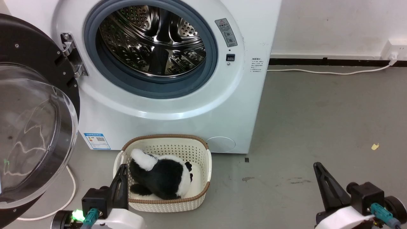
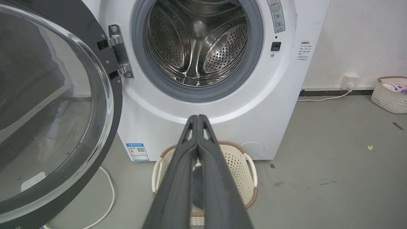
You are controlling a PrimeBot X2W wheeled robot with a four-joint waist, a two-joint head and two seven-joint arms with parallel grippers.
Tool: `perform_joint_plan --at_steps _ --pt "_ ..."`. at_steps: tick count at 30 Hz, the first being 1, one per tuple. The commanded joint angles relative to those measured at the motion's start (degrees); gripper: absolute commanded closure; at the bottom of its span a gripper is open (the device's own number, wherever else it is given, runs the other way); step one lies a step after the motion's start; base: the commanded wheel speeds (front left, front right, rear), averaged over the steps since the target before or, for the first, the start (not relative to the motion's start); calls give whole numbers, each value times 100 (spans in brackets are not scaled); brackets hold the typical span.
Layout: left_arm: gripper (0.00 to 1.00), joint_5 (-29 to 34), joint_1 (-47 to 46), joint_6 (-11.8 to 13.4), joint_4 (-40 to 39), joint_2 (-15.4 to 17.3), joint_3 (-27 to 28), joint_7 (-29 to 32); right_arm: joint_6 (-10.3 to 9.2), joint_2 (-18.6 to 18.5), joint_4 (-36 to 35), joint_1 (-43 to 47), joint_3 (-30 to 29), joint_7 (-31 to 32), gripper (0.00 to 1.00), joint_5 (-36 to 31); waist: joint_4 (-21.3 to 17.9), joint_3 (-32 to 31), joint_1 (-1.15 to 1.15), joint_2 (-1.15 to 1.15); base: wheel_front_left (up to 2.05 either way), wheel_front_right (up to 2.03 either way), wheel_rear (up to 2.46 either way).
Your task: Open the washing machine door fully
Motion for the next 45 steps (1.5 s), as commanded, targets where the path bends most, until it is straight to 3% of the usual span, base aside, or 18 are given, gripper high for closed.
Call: perform_joint_plan --at_steps 1,45 --pt "100 41 -82 -15 -8 -11 9 39 -4 7 19 -119 16 34 100 -26 -2 0 0 0 0 0 0" --pt "100 183 -239 -87 -10 -58 129 408 -5 10 40 -260 102 405 100 -53 -57 12 0 0 0 0 0"
